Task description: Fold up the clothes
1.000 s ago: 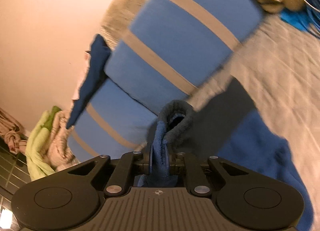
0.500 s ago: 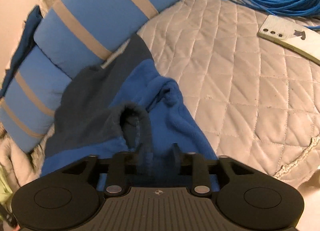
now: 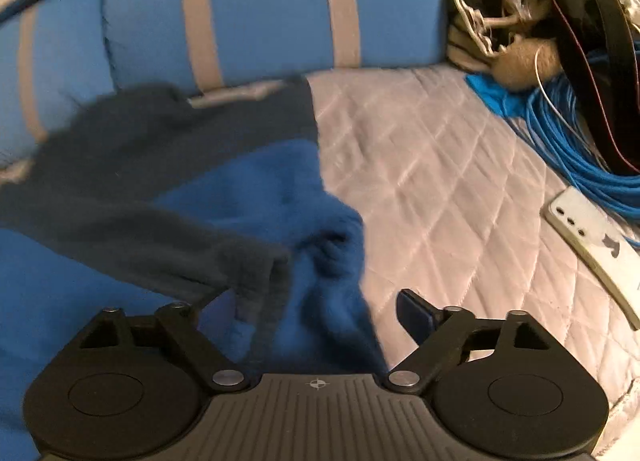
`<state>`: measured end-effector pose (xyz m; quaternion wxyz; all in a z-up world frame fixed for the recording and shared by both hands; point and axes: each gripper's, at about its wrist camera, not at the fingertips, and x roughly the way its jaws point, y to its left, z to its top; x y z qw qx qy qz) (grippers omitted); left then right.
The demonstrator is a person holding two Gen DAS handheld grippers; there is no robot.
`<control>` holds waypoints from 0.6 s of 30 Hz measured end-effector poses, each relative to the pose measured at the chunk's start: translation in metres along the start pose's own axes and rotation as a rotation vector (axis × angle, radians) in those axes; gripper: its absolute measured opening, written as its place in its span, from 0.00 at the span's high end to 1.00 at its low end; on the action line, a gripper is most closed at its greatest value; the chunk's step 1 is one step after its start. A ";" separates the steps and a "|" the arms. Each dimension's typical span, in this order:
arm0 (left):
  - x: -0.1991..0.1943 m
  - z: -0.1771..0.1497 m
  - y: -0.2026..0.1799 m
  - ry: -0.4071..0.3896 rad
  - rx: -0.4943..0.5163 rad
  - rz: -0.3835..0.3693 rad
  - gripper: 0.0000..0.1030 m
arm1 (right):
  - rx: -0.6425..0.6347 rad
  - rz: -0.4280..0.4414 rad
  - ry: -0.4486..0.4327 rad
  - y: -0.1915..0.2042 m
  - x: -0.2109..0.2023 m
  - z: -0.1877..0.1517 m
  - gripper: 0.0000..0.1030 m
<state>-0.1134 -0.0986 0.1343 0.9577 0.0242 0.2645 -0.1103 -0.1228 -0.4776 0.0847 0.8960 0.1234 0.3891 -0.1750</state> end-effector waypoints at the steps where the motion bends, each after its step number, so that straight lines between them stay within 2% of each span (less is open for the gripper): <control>1: -0.004 -0.003 0.007 0.003 -0.019 -0.020 0.31 | -0.015 -0.014 -0.015 0.001 -0.001 -0.001 0.05; 6: -0.022 -0.028 0.042 0.045 -0.090 -0.123 0.31 | -0.102 -0.010 -0.131 0.005 -0.031 -0.003 0.00; 10: -0.035 -0.061 0.074 0.107 -0.185 -0.195 0.31 | -0.133 0.008 -0.195 -0.006 -0.058 -0.011 0.00; 15: -0.036 -0.114 0.107 0.220 -0.378 -0.318 0.31 | -0.058 0.003 -0.216 -0.033 -0.079 -0.016 0.00; 18: -0.029 -0.148 0.122 0.278 -0.533 -0.424 0.31 | -0.020 -0.006 -0.217 -0.046 -0.085 -0.019 0.00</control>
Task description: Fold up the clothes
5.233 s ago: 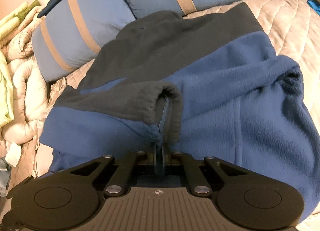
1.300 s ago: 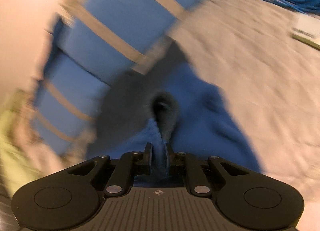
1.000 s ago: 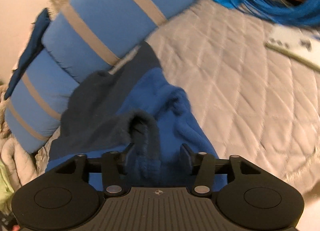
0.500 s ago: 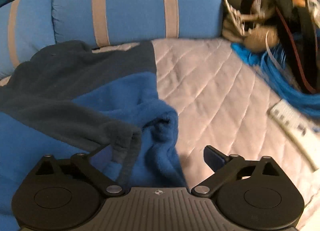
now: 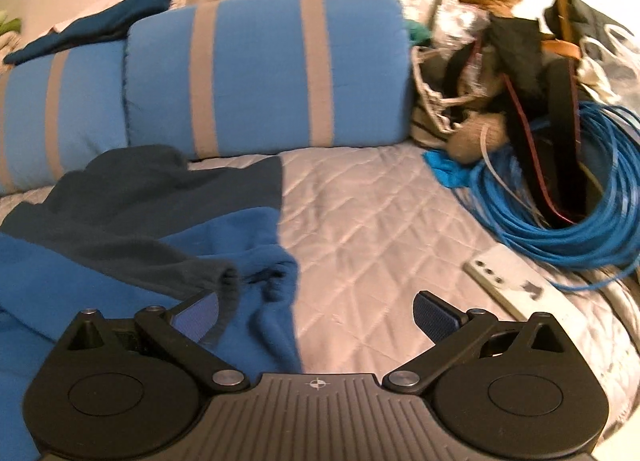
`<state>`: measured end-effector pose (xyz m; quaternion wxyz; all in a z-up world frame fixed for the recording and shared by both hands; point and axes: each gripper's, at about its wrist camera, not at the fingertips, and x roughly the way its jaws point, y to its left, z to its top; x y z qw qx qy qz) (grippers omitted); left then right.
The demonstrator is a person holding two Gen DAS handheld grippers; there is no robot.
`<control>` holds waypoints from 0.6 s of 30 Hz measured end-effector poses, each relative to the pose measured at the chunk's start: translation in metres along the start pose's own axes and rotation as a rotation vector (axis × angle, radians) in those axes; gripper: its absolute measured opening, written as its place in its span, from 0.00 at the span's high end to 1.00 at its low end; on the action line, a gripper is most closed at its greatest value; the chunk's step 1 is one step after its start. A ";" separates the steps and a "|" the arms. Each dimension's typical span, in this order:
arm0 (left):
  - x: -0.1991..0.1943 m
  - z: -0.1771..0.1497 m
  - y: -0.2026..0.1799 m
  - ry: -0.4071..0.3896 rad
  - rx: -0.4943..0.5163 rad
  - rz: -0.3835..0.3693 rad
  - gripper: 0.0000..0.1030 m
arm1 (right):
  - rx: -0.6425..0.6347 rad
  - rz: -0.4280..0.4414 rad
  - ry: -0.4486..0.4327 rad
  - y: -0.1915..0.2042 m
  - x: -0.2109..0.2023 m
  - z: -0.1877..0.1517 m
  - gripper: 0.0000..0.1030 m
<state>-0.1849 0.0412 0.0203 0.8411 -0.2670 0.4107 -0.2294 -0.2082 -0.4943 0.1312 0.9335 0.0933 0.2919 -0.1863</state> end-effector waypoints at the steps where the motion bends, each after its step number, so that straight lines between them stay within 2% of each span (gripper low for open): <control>1: 0.002 -0.006 0.009 0.013 -0.048 -0.042 0.31 | 0.013 0.002 0.000 -0.003 -0.002 -0.001 0.00; 4: 0.014 -0.024 0.034 0.061 -0.152 -0.161 0.31 | 0.032 0.018 0.006 -0.008 -0.009 -0.003 0.00; 7: 0.032 -0.038 0.049 0.112 -0.199 -0.206 0.32 | 0.024 0.028 0.004 -0.005 -0.015 -0.005 0.00; 9: 0.043 -0.046 0.060 0.131 -0.257 -0.266 0.33 | 0.016 0.032 0.002 -0.004 -0.018 -0.005 0.00; 18: 0.064 -0.080 0.083 0.086 -0.498 -0.538 0.33 | 0.027 0.056 0.000 -0.005 -0.029 -0.006 0.00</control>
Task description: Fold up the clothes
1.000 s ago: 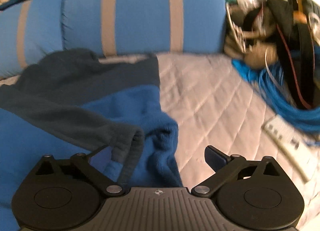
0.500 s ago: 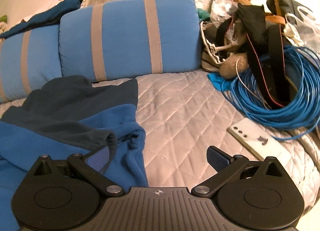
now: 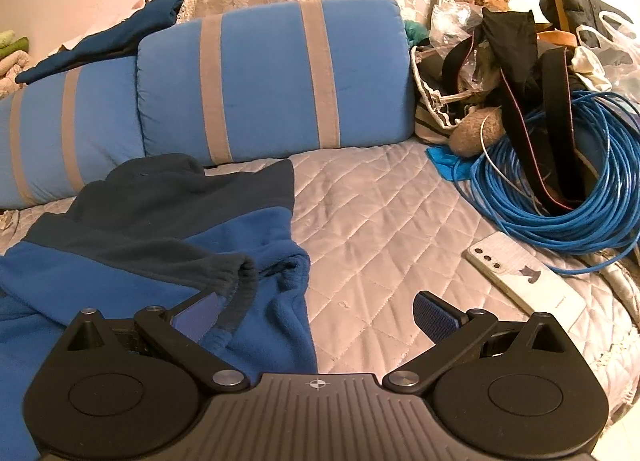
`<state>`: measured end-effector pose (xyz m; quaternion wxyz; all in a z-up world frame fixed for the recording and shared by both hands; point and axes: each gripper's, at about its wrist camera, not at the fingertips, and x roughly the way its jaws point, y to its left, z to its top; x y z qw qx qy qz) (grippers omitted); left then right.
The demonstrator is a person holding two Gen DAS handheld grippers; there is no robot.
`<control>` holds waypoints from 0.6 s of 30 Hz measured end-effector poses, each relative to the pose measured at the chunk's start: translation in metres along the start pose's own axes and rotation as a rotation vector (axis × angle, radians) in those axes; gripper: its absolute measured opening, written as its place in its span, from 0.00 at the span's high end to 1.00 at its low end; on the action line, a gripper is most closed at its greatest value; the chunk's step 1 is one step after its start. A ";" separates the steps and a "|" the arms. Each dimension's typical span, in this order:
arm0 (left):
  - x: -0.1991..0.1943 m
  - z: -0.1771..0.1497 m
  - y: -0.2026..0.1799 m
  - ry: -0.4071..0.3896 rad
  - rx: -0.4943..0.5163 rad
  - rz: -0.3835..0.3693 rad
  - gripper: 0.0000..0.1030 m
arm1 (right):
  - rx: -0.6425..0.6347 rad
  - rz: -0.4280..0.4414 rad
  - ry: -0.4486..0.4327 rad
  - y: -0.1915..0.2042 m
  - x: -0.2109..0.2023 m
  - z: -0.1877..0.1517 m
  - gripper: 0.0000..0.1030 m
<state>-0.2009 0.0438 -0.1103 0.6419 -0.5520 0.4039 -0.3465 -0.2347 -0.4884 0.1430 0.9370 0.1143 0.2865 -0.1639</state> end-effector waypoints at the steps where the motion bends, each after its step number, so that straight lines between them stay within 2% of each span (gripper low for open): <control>1: 0.002 -0.003 0.005 -0.001 -0.036 -0.040 0.37 | 0.004 0.002 0.001 -0.001 0.000 -0.001 0.00; 4: 0.010 -0.010 0.008 0.013 -0.088 -0.105 0.48 | 0.021 0.009 0.000 -0.003 -0.001 -0.002 0.00; 7: 0.009 -0.015 0.005 0.005 -0.109 -0.119 0.64 | 0.035 0.018 -0.007 -0.003 -0.002 -0.003 0.00; 8: 0.007 -0.017 0.003 -0.005 -0.114 -0.118 0.66 | 0.034 0.020 -0.009 -0.003 -0.002 -0.003 0.00; 10: -0.003 -0.020 -0.005 -0.039 -0.107 -0.089 0.82 | 0.028 0.023 -0.014 -0.002 -0.004 -0.004 0.00; 11: -0.009 -0.022 -0.010 -0.062 -0.111 -0.076 0.85 | 0.024 0.024 -0.016 -0.001 -0.005 -0.004 0.00; 15: -0.025 -0.027 -0.046 -0.128 -0.068 -0.002 0.87 | 0.002 0.017 -0.038 -0.003 -0.012 -0.007 0.00; 18: -0.033 -0.028 -0.084 -0.163 0.010 0.104 0.92 | 0.011 0.014 -0.041 -0.007 -0.014 -0.009 0.00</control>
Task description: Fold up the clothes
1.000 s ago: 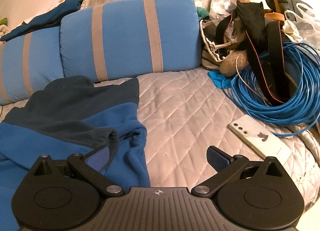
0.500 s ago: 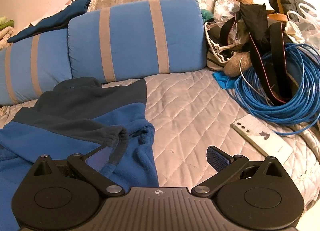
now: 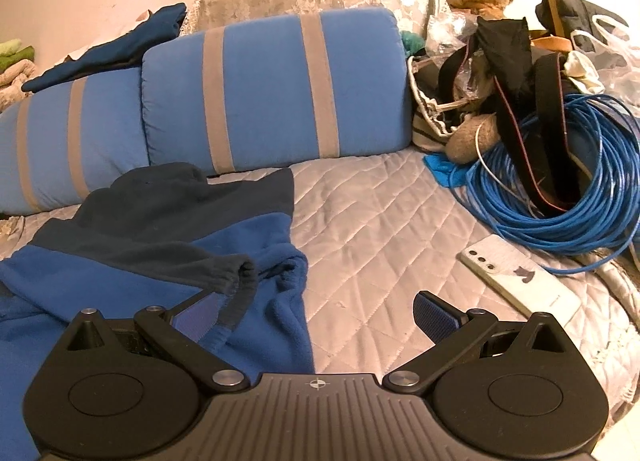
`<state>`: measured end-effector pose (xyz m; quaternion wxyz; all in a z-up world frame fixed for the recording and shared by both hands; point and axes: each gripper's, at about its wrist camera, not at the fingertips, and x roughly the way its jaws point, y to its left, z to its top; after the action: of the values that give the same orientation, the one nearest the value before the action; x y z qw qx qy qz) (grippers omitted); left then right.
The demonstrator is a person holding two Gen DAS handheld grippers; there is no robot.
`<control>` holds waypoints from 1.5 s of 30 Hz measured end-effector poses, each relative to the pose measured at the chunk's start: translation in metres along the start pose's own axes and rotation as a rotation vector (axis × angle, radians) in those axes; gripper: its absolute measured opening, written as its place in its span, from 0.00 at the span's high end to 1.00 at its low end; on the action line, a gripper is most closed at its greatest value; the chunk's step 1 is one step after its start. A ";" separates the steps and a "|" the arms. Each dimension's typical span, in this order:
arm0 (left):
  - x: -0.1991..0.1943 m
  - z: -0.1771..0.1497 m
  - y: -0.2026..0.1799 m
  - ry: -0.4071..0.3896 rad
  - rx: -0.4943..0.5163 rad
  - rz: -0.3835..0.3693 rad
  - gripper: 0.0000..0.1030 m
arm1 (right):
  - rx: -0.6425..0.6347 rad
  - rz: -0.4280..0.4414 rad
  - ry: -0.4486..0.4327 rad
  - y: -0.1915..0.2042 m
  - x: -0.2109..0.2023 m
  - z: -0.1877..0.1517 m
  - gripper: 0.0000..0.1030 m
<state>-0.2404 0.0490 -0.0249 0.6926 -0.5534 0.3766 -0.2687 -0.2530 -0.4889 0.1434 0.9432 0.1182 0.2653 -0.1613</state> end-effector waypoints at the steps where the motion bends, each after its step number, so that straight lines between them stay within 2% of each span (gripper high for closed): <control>1: -0.003 0.001 -0.013 -0.013 0.031 0.036 0.92 | 0.005 0.000 -0.001 -0.001 -0.001 0.000 0.00; 4: -0.008 -0.002 -0.052 -0.051 0.162 0.130 0.93 | 0.012 -0.001 -0.003 -0.005 -0.003 -0.002 0.00; 9: 0.000 -0.011 -0.122 -0.110 0.476 0.317 0.93 | 0.017 0.006 0.000 -0.008 -0.007 -0.003 0.00; 12: 0.006 -0.010 -0.146 -0.146 0.568 0.399 0.94 | 0.019 0.007 -0.006 -0.011 -0.012 -0.004 0.00; 14: 0.009 -0.006 -0.153 -0.166 0.597 0.452 0.94 | 0.025 0.009 -0.009 -0.013 -0.016 -0.005 0.00; 19: 0.011 0.017 -0.153 -0.211 0.597 0.541 0.94 | 0.024 0.034 0.002 -0.022 -0.024 -0.010 0.00; 26: 0.020 0.039 -0.146 -0.220 0.556 0.606 0.94 | -0.012 0.059 0.057 -0.039 -0.037 -0.032 0.00; 28: 0.022 0.039 -0.145 -0.208 0.562 0.622 0.93 | 0.025 0.116 0.091 -0.049 -0.041 -0.042 0.00; 31: 0.022 0.035 -0.142 -0.196 0.572 0.636 0.93 | 0.067 0.247 0.148 -0.057 -0.045 -0.059 0.01; 33: 0.020 0.033 -0.140 -0.192 0.563 0.632 0.93 | 0.086 0.319 0.188 -0.058 -0.047 -0.071 0.03; 35: 0.016 0.031 -0.136 -0.185 0.550 0.625 0.93 | 0.129 0.397 0.234 -0.059 -0.046 -0.083 0.09; 42: 0.005 0.021 -0.128 -0.150 0.529 0.577 0.93 | 0.398 0.732 0.412 -0.069 -0.036 -0.129 0.15; 45: -0.002 0.017 -0.126 -0.138 0.523 0.536 0.93 | 0.478 0.828 0.440 -0.068 -0.035 -0.145 0.26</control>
<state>-0.2220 0.0297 0.0991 0.8798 -0.2566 0.3795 -0.1270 -0.3732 -0.4984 0.0321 0.7967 0.4561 0.3439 0.1975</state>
